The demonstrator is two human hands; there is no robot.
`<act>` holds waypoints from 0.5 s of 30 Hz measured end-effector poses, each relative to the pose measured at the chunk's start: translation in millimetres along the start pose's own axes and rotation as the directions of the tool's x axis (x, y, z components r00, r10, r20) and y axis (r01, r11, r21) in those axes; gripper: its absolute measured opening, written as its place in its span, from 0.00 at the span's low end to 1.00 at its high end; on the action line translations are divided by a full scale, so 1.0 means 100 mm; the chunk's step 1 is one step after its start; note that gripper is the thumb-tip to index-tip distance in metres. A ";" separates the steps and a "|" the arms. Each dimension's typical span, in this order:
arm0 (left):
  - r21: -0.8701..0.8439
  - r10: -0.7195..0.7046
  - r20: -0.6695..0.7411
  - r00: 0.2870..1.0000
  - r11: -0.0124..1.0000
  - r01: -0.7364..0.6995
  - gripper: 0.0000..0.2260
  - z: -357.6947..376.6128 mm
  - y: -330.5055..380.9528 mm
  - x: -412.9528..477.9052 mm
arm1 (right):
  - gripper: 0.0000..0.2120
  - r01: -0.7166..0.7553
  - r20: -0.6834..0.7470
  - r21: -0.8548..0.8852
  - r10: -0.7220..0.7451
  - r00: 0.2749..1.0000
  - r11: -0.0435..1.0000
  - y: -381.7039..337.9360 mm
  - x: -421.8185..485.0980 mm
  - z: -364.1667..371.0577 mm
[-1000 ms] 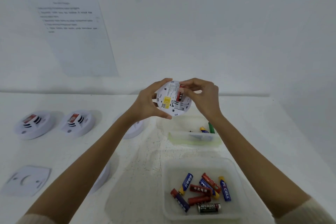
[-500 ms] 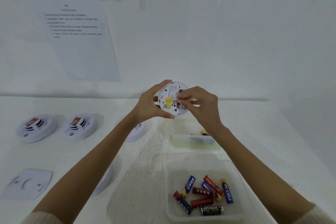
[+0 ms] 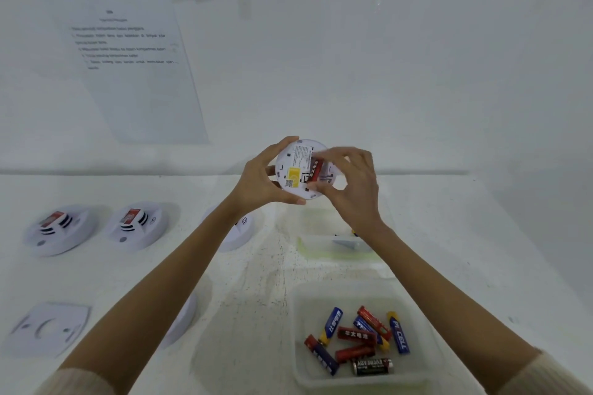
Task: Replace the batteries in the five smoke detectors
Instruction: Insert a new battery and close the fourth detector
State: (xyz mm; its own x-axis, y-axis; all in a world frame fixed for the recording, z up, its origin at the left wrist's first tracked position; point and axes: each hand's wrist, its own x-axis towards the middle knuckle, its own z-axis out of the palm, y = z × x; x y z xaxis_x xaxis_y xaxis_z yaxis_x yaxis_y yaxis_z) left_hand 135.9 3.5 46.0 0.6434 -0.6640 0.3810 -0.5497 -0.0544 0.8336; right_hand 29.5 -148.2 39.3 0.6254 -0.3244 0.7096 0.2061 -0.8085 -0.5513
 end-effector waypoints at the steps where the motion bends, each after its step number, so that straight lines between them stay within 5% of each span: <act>1: 0.003 0.007 -0.002 1.000 1.000 -0.007 0.44 0.00 0.00 0.01 | 0.25 -0.092 0.049 0.089 0.088 0.995 0.992 -0.02 0.02 -0.01; 5: 0.029 0.042 0.002 0.999 0.999 -0.042 0.45 0.00 0.02 0.03 | 0.35 -0.391 0.233 0.379 0.323 0.917 0.839 -0.07 0.08 -0.01; 11: 0.020 0.057 0.033 0.998 0.998 -0.058 0.44 0.03 0.08 0.02 | 0.19 -0.422 0.121 0.382 0.408 0.905 0.822 -0.03 0.13 -0.02; 15: -0.039 0.007 0.040 0.999 0.999 -0.005 0.43 0.01 0.08 0.05 | 0.19 -0.403 0.141 0.359 0.378 0.915 0.842 -0.01 0.19 -0.05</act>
State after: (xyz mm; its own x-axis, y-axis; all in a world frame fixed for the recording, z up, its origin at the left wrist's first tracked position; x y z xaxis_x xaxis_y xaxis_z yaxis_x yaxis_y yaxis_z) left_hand 133.9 -0.9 54.0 0.6180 -0.6935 0.3702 -0.5314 -0.0216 0.8468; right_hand 37.5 -155.8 55.5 0.7563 -0.5335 0.3787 0.1913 -0.3733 -0.9078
